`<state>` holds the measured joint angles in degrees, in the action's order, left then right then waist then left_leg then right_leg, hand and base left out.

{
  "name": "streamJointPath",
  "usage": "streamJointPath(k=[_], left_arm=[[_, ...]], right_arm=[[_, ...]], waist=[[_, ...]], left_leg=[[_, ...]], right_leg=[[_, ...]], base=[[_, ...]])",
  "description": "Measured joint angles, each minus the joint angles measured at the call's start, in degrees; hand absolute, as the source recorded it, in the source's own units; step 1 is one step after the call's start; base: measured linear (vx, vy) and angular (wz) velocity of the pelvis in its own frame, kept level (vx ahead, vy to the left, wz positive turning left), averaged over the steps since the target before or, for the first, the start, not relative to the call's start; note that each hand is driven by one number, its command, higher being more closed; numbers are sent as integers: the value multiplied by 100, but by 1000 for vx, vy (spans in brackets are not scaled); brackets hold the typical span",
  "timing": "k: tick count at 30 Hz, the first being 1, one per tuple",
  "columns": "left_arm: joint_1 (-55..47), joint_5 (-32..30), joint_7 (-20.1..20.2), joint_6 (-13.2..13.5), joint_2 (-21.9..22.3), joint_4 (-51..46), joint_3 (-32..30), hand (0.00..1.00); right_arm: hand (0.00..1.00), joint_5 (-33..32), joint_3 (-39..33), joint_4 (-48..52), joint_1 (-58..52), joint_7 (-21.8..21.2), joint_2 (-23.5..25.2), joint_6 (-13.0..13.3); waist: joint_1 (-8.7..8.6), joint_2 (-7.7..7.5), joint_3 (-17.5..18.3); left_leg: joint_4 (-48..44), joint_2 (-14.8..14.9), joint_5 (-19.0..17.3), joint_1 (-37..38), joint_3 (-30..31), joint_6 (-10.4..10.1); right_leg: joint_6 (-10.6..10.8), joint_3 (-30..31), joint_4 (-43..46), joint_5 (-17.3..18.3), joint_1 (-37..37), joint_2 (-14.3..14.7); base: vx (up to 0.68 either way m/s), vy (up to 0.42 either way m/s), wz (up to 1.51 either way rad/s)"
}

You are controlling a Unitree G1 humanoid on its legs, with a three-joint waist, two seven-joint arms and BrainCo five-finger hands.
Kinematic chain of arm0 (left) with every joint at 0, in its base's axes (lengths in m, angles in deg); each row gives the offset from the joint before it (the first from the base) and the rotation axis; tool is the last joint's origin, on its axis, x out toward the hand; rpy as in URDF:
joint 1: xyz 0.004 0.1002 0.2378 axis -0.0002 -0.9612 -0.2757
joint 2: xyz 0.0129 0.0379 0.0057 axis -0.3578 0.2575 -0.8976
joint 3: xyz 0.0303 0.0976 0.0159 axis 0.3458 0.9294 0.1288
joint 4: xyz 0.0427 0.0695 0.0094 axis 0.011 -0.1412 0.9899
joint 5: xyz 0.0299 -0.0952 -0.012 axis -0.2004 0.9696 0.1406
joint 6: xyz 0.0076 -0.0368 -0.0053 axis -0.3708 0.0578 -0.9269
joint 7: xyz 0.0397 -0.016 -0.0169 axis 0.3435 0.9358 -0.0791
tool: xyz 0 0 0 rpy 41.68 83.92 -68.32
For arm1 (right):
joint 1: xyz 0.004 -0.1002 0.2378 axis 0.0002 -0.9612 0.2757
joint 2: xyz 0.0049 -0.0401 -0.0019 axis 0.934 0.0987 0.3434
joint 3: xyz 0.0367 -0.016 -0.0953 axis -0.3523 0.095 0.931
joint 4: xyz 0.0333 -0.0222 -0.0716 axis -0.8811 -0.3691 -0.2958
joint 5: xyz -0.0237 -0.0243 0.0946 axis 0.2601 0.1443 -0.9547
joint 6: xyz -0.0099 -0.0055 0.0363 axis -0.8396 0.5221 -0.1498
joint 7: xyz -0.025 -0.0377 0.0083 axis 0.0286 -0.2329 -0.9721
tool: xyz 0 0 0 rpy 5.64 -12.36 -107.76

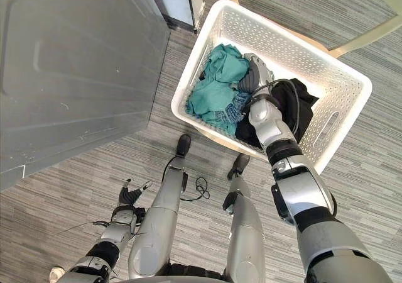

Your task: Pick up the laundry basket with both hands and put the clothes into the washing machine.

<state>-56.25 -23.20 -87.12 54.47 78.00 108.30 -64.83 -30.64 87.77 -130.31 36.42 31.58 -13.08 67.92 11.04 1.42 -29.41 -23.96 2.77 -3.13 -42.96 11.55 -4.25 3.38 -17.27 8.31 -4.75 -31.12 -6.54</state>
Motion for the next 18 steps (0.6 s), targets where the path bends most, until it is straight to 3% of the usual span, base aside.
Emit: streamJointPath(k=[8, 11, 16, 18], left_arm=[[-52, 120, 27, -18, 23, 5, -2, 0], [-95, 121, 74, -65, 14, 7, -28, 0], [-279, 83, 324, -204, -23, -7, -165, 0], [-409, -60, 426, -267, -13, -25, -134, 0]], right_arm=[[100, -524, -139, -31, -69, -254, -83, -642], [100, -1065, -479, 676, -127, -188, -332, -657], [100, -1856, -1291, 2541, -593, 87, -397, -632], [100, -2047, -1523, 3309, -1083, 186, -351, -616]], waist=[[-64, 47, 34], [-134, 35, 40], [-417, -19, 79], [-521, -117, 372]], left_leg=[[402, 19, 101, 831, -225, 31], [554, 22, 125, 1215, -400, 63], [837, 27, 148, 1987, -629, 75], [1012, 23, 154, 2263, -744, 78]], right_leg=[[16, 139, -71, 13, 586, -86], [18, 293, -76, 12, 818, -126], [35, 488, -142, 21, 1361, -154], [49, 590, -204, 29, 1526, -151]], base=[[28, 11, -5], [-9, 13, -20], [-14, 3, -20], [13, 10, -23]])
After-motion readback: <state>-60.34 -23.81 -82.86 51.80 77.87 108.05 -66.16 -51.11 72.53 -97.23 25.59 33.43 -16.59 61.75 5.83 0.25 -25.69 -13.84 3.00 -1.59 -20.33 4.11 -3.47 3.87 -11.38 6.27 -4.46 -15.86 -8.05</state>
